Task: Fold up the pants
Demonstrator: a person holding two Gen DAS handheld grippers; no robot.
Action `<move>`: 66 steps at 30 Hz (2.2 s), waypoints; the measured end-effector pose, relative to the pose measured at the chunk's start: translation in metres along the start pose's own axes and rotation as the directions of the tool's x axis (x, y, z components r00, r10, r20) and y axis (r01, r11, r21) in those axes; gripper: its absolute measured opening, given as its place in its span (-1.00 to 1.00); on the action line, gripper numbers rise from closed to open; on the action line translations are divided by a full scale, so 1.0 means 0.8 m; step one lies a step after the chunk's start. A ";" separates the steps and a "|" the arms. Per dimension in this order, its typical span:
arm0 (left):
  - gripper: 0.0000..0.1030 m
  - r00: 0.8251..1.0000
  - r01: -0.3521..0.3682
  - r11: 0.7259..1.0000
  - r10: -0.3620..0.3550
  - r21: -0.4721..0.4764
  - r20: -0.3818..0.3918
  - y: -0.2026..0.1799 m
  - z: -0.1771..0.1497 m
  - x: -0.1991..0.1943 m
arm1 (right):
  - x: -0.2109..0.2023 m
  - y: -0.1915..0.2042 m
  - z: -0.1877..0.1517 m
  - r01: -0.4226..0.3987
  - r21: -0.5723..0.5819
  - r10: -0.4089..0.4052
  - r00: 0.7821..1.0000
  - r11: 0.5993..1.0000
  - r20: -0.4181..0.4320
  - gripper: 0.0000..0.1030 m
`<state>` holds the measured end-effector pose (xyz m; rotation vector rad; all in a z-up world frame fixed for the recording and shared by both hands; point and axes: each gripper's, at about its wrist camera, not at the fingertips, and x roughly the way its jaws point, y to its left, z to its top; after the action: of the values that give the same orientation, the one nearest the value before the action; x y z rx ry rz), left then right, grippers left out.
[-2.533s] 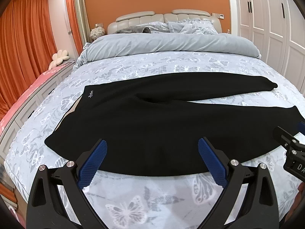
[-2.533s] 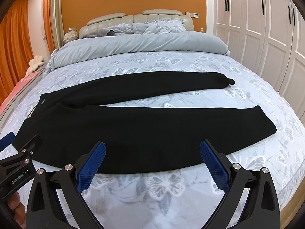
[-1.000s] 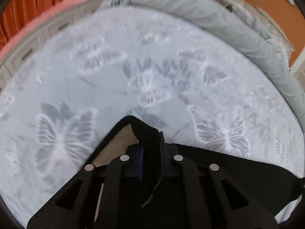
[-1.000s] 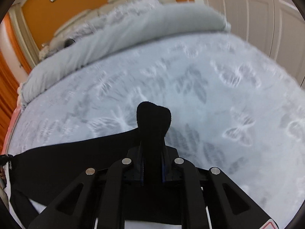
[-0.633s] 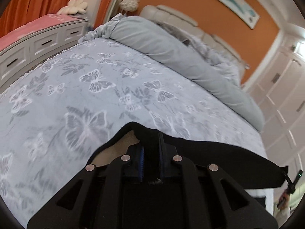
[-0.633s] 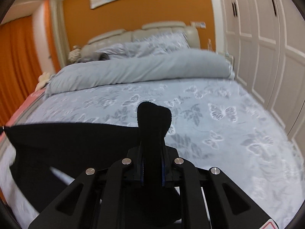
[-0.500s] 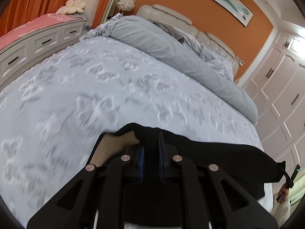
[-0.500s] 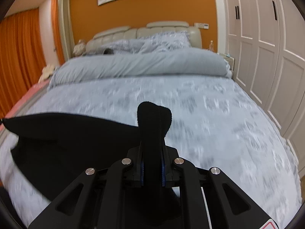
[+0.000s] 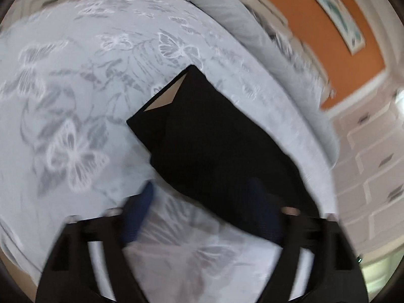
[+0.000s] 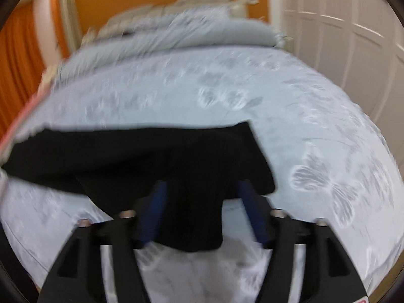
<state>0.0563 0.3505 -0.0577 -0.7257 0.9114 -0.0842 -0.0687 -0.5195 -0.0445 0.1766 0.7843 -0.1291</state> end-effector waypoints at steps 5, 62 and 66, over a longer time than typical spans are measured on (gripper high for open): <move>0.65 0.995 0.059 0.992 -0.067 -0.111 -0.075 -0.003 -0.003 0.030 | -0.060 -0.010 -0.009 -0.087 0.169 0.069 0.991 0.982 0.111 0.39; 0.36 0.977 -0.210 0.960 0.213 0.186 0.004 -0.167 -0.061 0.100 | 0.062 0.202 -0.014 0.013 -0.401 -0.062 0.992 0.916 -0.110 0.28; 0.36 0.975 -0.221 0.947 0.224 0.233 0.014 -0.179 -0.065 0.102 | 0.073 0.166 0.013 -0.033 -0.244 -0.012 0.984 0.969 -0.180 -0.89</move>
<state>0.1014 0.1840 -0.0482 -0.4008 0.9710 0.0043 0.0037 -0.3948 -0.0639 -0.0444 0.9729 -0.0044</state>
